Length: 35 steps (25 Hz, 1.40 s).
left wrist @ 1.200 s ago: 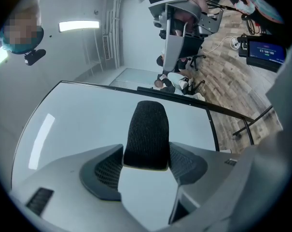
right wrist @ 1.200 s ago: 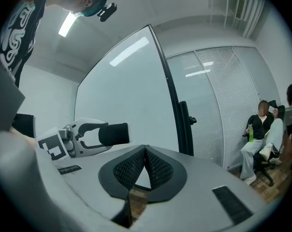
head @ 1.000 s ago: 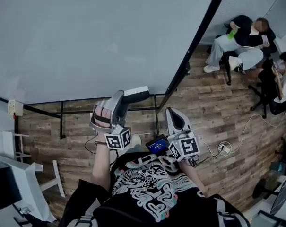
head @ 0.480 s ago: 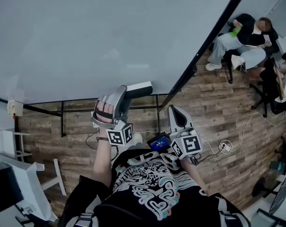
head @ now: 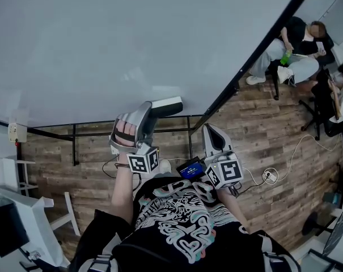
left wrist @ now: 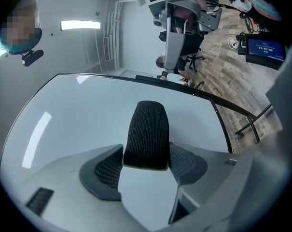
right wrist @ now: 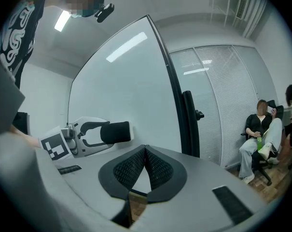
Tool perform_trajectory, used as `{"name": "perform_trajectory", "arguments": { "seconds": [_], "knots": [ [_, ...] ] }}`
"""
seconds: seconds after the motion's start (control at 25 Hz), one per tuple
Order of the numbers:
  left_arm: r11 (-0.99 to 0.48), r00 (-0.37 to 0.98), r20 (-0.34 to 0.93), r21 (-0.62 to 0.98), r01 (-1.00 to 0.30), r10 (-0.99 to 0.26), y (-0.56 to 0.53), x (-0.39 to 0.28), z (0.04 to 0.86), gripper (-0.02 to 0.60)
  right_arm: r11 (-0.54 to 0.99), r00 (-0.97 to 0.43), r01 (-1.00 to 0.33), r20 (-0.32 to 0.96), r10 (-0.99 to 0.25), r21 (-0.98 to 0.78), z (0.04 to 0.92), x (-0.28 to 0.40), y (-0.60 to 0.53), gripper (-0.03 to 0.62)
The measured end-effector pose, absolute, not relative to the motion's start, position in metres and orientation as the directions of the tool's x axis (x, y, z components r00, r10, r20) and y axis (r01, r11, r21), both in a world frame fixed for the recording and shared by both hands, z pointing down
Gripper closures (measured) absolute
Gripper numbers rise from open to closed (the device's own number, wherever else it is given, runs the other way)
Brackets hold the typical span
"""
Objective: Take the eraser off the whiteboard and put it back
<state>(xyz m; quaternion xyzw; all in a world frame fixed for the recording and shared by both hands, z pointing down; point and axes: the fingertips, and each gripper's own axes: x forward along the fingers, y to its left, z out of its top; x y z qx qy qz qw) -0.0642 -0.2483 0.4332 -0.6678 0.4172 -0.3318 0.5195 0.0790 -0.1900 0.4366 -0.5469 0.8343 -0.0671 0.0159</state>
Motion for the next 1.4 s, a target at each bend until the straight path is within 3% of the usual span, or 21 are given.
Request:
{"name": "perform_trajectory", "arguments": {
  "seconds": [1.4],
  "knots": [
    [-0.127, 0.406, 0.031, -0.969, -0.210, -0.913, -0.265, -0.069, 0.433, 0.295, 0.374, -0.382, -0.916, 0.037, -0.923, -0.144, 0.436, 0.081, -0.200, 0.576]
  ]
}}
